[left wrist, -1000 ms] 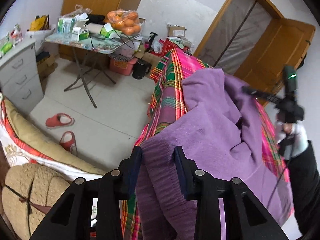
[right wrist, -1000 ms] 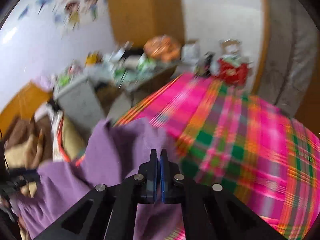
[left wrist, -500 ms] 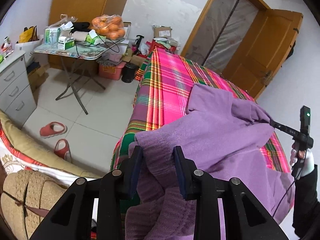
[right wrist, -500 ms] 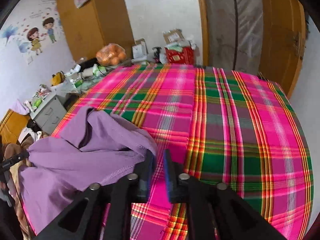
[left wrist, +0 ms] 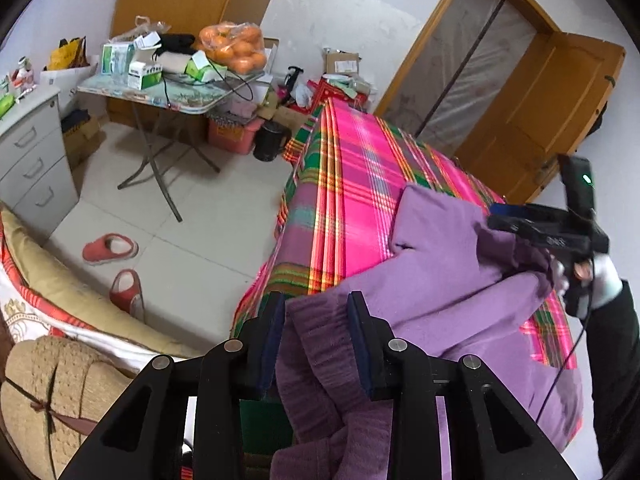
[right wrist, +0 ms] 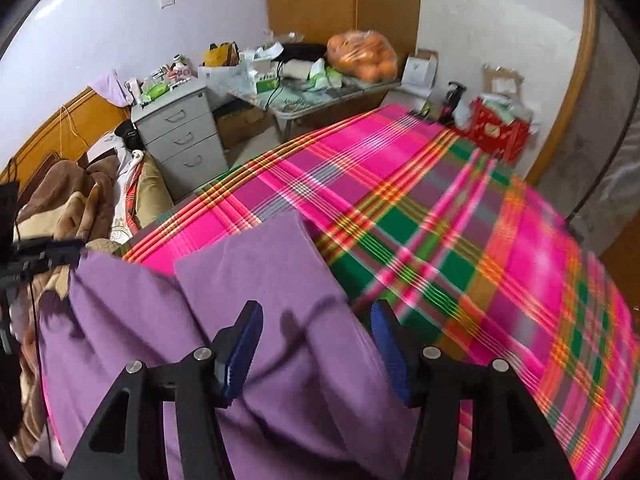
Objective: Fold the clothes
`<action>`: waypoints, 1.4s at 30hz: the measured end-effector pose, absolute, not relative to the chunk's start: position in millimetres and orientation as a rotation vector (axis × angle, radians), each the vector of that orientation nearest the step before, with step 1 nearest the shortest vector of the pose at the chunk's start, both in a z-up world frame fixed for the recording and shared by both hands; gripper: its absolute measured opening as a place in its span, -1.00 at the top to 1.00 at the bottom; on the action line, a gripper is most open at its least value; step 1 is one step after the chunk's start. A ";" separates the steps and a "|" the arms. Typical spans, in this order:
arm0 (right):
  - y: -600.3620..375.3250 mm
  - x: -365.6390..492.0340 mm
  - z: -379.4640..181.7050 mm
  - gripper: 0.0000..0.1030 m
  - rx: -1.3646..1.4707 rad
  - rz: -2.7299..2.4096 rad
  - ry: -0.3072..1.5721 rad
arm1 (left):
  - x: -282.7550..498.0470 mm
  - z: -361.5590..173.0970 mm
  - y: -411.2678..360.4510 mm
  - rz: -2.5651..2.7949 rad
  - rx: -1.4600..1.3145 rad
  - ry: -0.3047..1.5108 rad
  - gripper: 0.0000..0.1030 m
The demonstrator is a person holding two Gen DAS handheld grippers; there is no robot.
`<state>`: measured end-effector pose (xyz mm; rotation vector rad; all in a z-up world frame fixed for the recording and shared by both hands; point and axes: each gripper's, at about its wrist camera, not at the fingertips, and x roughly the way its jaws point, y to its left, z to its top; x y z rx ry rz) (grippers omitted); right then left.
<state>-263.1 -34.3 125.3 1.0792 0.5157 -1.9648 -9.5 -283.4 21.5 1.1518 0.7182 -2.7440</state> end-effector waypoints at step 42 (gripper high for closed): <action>88.8 -193.6 152.0 -0.03 0.745 -2.160 0.410 | -11.1 30.2 -285.1 -2.744 1.113 0.623 0.27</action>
